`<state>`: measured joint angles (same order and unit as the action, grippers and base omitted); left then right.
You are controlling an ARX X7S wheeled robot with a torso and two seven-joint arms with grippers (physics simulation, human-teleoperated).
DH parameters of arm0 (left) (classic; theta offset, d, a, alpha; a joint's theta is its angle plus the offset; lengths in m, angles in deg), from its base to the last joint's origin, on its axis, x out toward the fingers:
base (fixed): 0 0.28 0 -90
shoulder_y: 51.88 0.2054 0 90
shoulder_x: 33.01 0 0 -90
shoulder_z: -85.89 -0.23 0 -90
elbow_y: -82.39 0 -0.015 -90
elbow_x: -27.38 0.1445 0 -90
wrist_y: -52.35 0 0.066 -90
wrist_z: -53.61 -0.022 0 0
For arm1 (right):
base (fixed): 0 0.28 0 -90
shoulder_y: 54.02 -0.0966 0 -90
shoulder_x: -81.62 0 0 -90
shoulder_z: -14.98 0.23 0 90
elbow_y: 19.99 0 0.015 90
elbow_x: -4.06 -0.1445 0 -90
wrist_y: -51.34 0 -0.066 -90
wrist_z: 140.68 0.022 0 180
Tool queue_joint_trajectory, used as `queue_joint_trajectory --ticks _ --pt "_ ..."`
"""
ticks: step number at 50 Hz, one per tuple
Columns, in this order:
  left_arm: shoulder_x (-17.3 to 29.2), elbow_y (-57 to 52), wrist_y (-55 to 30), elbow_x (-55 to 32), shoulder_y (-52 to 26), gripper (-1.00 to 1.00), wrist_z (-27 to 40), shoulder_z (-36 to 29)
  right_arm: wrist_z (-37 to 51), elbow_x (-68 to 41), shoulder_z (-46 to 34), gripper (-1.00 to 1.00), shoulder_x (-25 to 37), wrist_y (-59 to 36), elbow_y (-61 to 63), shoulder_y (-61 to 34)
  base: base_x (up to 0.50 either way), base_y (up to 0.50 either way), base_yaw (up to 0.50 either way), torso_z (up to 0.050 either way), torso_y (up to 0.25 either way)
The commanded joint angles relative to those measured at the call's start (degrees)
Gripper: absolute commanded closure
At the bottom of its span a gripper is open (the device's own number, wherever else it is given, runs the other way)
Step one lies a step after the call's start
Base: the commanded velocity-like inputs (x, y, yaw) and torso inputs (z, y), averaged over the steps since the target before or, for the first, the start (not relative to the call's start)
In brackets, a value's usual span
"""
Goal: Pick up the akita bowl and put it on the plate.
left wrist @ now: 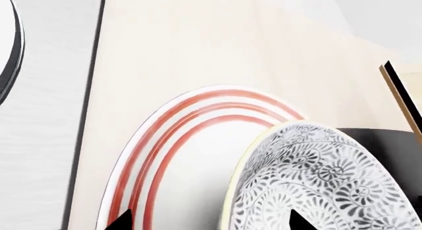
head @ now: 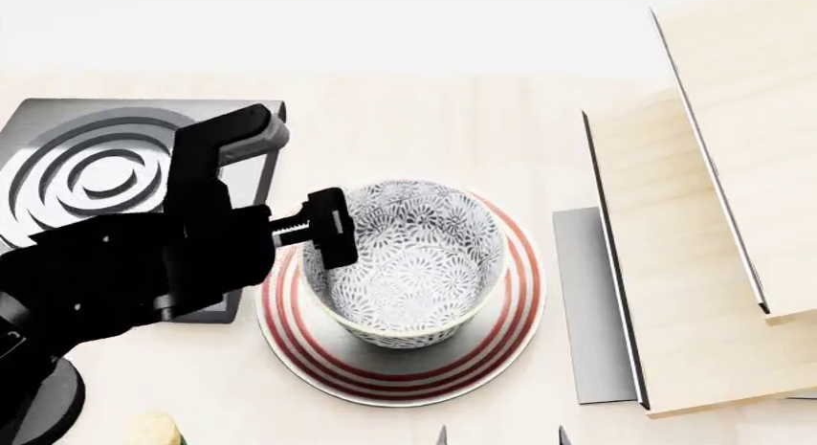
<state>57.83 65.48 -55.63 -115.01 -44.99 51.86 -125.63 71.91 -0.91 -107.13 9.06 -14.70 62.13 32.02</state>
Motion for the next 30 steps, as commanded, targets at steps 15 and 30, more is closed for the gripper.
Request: queue_joint_trajectory --ticks 15,30 --pt "27.5 -59.6 31.2 14.8 -17.7 -1.0 21.9 -1.4 0.1 0.4 -0.9 -1.0 -0.4 0.0 -0.9 -0.4 0.0 0.0 0.0 0.0 0.0" --pt "42.0 -80.2 39.6 26.3 -25.3 -1.0 32.5 -1.8 0.5 0.9 -1.1 -1.0 0.1 -1.0 1.2 -0.1 0.0 0.0 0.0 0.0 0.0"
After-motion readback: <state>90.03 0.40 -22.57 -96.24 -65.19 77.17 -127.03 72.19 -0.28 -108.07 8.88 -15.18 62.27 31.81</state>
